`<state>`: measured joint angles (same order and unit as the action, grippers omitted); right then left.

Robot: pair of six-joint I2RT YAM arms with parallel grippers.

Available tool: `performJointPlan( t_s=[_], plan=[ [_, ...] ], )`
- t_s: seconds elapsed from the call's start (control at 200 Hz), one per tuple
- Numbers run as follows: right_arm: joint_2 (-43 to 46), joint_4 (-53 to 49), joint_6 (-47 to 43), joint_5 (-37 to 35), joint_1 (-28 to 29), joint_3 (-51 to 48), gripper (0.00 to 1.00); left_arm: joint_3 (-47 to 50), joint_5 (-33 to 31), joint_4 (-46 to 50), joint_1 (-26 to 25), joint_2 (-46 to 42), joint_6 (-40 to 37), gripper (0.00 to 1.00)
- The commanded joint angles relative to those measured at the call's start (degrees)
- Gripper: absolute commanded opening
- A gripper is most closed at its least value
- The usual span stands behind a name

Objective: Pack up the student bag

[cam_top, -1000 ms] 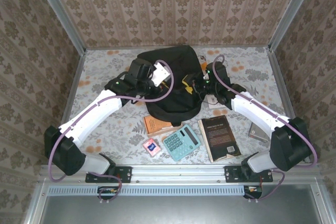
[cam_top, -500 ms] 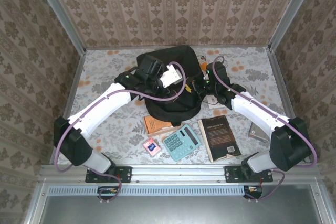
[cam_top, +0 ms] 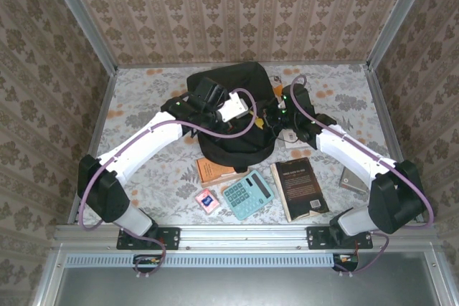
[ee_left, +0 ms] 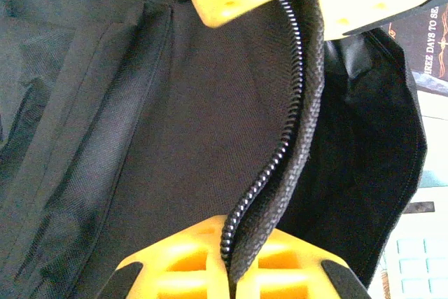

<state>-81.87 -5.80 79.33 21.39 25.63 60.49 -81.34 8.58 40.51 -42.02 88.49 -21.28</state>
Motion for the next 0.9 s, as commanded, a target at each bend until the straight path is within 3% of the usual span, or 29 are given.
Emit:
performJointPlan(
  t_s=[0.0,0.14,0.285,0.4,0.555,0.695,0.805,0.895],
  plan=[
    [1.3,-7.0,-8.5,-1.9,-0.5,6.1,0.51,-4.0,-3.8,-0.6,0.7,-1.1,1.6,0.00],
    [8.3,-15.7,-17.7,-12.8,-0.9,5.7,0.63,-6.9,-3.6,-5.9,4.9,-3.0,11.5,0.00],
    [14.9,-21.5,-21.9,-22.4,-2.0,1.5,0.66,-8.3,-1.1,-11.2,11.9,-4.7,23.7,0.00],
    [17.5,-24.2,-23.0,-26.1,-2.5,-2.5,0.66,-6.7,-0.2,-15.8,15.5,-6.7,30.0,0.00],
    [17.1,-19.7,-22.7,-21.6,-2.7,-9.3,0.66,-4.9,0.6,-20.4,21.2,-9.6,37.7,0.00],
    [12.7,-14.5,-24.1,-14.2,-2.7,-10.8,0.66,-4.4,-5.0,-20.5,23.5,-13.6,39.9,0.00],
    [6.9,-10.7,-26.0,-6.8,-1.4,-8.0,0.65,-4.6,-6.8,-18.9,25.5,-16.0,41.1,0.00],
    [-0.2,-11.7,-27.9,-5.0,1.7,-2.3,0.65,-4.9,-6.9,-17.6,26.1,-17.0,41.1,0.00]
  ],
)
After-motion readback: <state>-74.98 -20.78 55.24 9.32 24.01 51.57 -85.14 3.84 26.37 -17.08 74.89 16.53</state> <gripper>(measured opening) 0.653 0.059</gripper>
